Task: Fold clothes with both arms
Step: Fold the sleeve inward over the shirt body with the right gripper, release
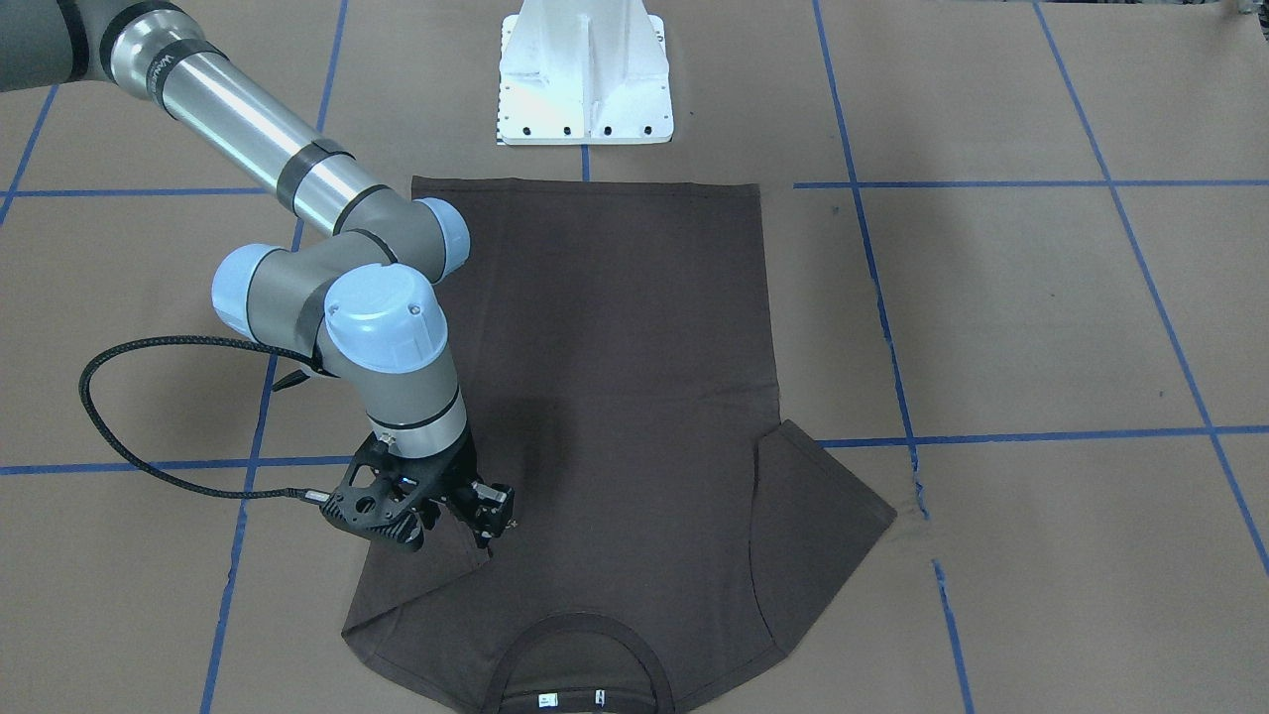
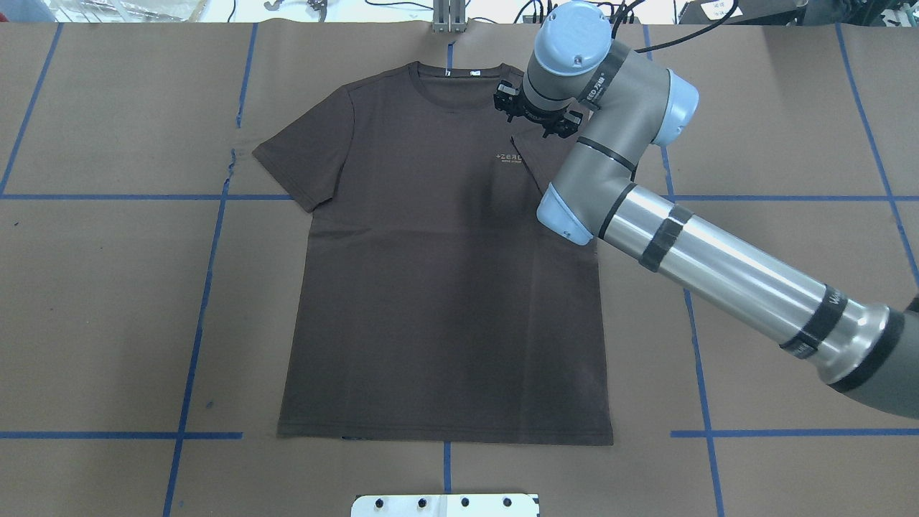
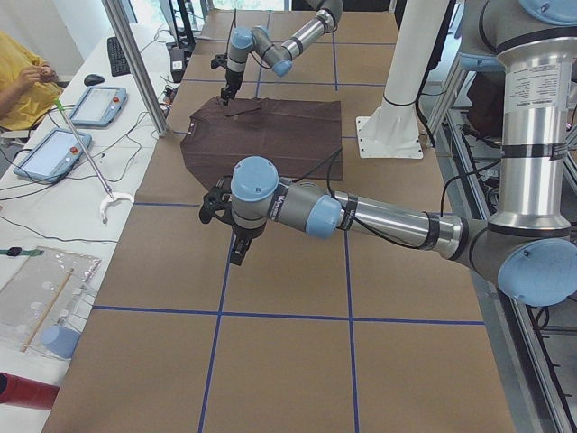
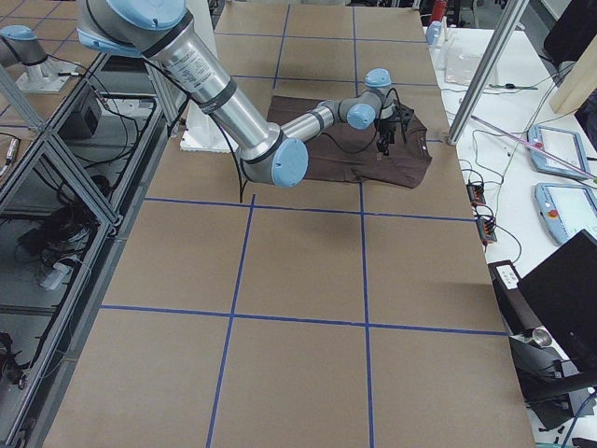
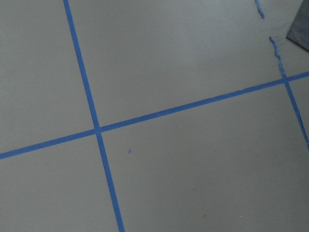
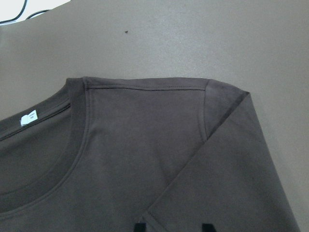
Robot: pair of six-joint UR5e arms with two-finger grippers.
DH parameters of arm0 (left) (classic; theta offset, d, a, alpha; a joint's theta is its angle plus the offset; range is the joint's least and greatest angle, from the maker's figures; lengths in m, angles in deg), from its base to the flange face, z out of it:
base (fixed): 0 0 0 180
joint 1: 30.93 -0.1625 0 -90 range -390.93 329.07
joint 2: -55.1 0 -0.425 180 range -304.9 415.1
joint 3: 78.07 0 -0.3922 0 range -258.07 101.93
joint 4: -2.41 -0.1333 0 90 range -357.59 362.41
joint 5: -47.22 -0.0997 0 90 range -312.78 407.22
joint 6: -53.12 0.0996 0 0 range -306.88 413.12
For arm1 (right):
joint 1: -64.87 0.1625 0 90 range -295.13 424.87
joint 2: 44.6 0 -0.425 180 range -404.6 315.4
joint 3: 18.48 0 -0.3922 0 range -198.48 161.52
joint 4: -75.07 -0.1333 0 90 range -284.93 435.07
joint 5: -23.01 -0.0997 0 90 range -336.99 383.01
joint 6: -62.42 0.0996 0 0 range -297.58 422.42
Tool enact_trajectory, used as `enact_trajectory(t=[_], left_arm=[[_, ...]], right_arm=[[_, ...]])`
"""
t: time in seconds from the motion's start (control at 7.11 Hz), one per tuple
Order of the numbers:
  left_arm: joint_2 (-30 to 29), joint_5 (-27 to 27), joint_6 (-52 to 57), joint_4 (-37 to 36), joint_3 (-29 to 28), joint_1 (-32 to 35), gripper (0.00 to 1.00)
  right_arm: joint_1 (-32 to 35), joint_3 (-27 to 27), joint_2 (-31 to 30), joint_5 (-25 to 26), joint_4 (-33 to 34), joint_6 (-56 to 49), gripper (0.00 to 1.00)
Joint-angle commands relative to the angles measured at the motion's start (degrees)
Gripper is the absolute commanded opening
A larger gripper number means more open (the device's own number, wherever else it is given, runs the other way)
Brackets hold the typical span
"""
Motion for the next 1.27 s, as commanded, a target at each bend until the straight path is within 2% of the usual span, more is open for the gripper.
enact_trajectory(t=[0.0,0.14,0.28,0.42,0.7,0.84,0.98,1.13], left_arm=[[-4.0,-0.1,-17.2,6.8,-1.3,-6.4,1.00],[-6.9,-0.7,-26.5,10.0,-2.2,-10.7,1.00],[-9.7,-5.2,-37.2,13.0,-3.4,-15.5,1.00],[-12.6,-8.7,-42.7,13.4,-5.0,-19.7,1.00],[-21.5,-10.4,-46.5,13.6,-14.0,-23.0,0.96],[-23.8,-13.0,-49.3,13.3,-16.1,-26.4,0.95],[-24.9,-21.7,-52.7,13.3,-17.5,-29.9,0.92],[-27.6,-23.7,-53.4,13.2,-21.4,-30.9,0.90]], right_arm=[[1.7,-15.1,-9.7,-7.6,0.4,-0.1,1.00],[5.0,-18.5,-11.8,-14.6,0.2,0.0,1.00],[5.6,-24.3,-16.7,-16.5,0.1,-0.1,1.00],[5.7,-30.0,-21.8,-16.9,0.0,-0.3,1.00],[6.4,-32.6,-25.9,-17.4,-0.5,-0.8,1.00],[6.4,-32.4,-26.2,-16.9,-0.5,-1.4,1.00],[6.3,-32.1,-26.3,-16.7,-0.5,-1.4,1.00],[6.3,-32.0,-26.6,-16.2,-0.6,-1.8,1.00]])
